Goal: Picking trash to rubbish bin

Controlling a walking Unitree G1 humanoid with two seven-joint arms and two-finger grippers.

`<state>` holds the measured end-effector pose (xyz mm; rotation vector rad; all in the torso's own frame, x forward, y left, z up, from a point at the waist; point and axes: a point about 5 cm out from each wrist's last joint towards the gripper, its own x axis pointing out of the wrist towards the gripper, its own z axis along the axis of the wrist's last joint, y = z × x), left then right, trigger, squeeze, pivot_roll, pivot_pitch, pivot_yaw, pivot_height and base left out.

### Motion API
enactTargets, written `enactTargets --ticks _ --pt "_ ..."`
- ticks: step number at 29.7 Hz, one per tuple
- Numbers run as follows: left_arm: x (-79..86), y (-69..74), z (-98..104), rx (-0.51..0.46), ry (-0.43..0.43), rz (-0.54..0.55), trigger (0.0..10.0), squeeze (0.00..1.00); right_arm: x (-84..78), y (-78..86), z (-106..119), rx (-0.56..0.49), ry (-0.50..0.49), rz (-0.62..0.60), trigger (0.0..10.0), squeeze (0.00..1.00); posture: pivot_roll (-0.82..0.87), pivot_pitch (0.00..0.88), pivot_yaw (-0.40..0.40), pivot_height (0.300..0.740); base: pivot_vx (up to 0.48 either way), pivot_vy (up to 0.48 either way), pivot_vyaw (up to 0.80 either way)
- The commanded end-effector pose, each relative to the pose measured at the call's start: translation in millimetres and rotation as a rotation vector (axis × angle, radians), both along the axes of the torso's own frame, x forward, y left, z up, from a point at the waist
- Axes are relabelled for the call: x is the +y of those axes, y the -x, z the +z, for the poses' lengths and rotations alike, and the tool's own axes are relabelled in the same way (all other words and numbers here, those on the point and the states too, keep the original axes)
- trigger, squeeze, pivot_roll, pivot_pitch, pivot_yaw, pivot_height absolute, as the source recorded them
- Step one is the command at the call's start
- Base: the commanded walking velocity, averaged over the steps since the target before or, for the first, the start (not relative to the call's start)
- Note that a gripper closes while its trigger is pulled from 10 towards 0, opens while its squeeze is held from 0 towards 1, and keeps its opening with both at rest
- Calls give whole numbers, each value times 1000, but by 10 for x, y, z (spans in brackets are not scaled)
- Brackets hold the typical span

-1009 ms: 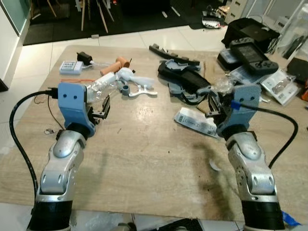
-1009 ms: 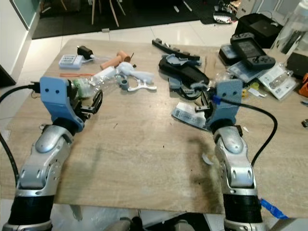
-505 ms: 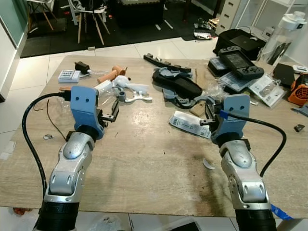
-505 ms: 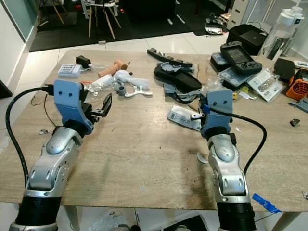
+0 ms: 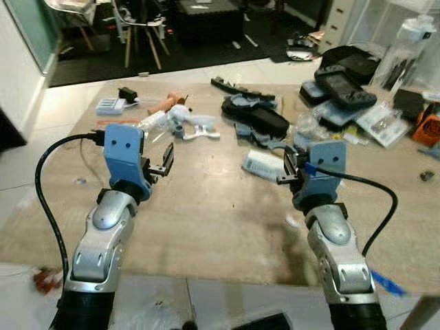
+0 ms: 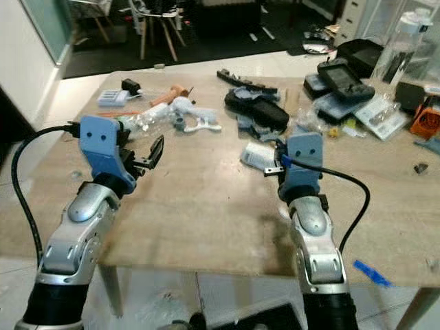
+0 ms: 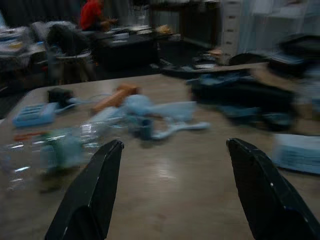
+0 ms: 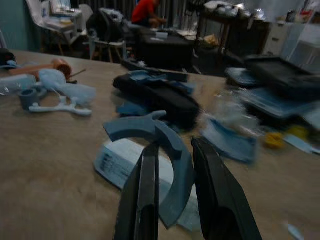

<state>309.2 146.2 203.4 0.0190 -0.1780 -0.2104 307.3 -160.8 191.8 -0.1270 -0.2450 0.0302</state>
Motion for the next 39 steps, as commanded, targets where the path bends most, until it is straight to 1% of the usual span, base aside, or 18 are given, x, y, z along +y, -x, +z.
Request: enactTargets --ticks 1,11,13,19,26,28,29,31,32,36,39 --pt "10 17 -15 11 4 -8 10000 0 28 26 10 -13 -14 7 10000 0 -16 123 36 740 -277 0 0" --pt "16 32 -20 20 -16 -22 10000 0 73 56 -22 -4 -36 7 10000 0 -7 138 47 740 -263 0 0" --pt "2 37 -22 26 -41 -37 10000 0 74 61 -29 -1 -40 6 10000 0 -7 141 49 740 0 0 0" --pt "-61 70 -34 40 -63 -107 10000 0 78 78 -61 9 -60 -6 10000 0 2 153 64 740 0 0 0" --pt "-92 69 -46 51 -98 -139 10000 0 88 100 -82 16 -73 -14 10000 0 1 156 75 740 0 0 0" --pt "-96 68 -49 56 -101 -143 10000 0 86 102 -86 18 -74 -16 10000 0 1 156 75 740 0 -480 0" --pt "-110 65 -59 60 -126 -150 10000 0 80 104 -93 21 -79 -19 10000 0 1 157 76 740 0 -480 0" --pt "-110 61 -69 64 -129 -143 10000 0 73 104 -97 23 -83 -22 10000 0 0 157 76 740 0 -480 0" --pt "-106 56 -81 74 -110 -132 10000 0 66 103 -99 24 -85 -24 10000 0 -1 158 76 740 0 0 0" --pt "-69 36 -95 83 -115 -93 10000 0 49 97 -95 22 -83 -32 10000 0 -1 159 76 740 0 0 0" --pt "-54 32 -99 87 -108 -83 10000 0 44 90 -95 23 -83 -35 10000 0 -1 161 73 740 0 0 0"
